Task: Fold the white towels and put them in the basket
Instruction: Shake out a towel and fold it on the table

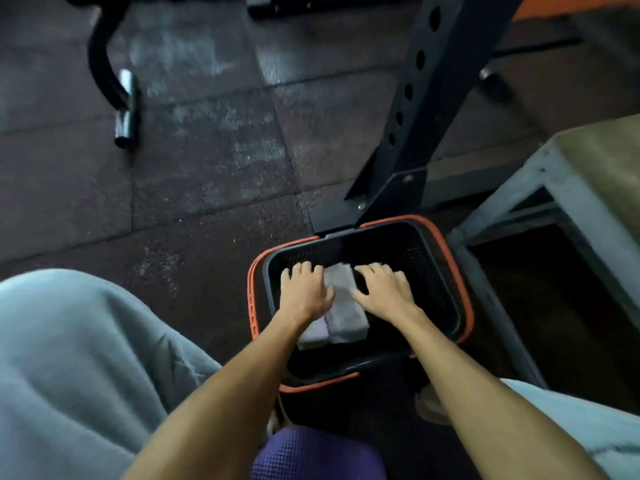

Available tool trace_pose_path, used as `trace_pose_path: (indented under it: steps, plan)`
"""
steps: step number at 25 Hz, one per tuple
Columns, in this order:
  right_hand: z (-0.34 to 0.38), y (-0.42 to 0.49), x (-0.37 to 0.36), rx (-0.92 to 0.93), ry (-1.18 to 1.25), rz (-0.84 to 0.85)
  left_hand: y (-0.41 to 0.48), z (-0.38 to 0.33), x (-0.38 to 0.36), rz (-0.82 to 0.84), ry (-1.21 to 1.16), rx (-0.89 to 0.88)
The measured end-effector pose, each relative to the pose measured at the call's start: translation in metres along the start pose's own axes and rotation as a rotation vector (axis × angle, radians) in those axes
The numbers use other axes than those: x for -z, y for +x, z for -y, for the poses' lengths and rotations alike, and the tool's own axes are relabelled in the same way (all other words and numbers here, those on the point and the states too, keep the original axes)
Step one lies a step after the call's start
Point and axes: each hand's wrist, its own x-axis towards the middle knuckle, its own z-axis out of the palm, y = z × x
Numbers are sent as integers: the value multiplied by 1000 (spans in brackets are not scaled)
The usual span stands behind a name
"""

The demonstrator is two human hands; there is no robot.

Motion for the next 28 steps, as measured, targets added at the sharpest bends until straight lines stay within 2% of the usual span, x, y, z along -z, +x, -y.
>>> trace_pose_path:
  steps: [2,7,12,15,21,25,28]
  plan:
    - [-4,-19,44,-59,51,24,-8,-13,41,-49,11,-95]
    - [-36,-102,155,-201,83,-110,-39,-69,147,-188,66,-298]
    - [-90,-199,209,-360,173,-178,-74,-149,204,-235,103,-497]
    - [-121,-270,221,-478,282,-284,-100,-213,219,-190,138,-651]
    - [-153,-416,202,-847,253,-374,-167,-333,212,-116,240,-974]
    - [-161,-501,178,-1076,217,-377,-226,-388,203,-81,271,-1175]
    - [-164,-536,171,-1193,227,-351,-251,-409,195,-79,251,-1261]
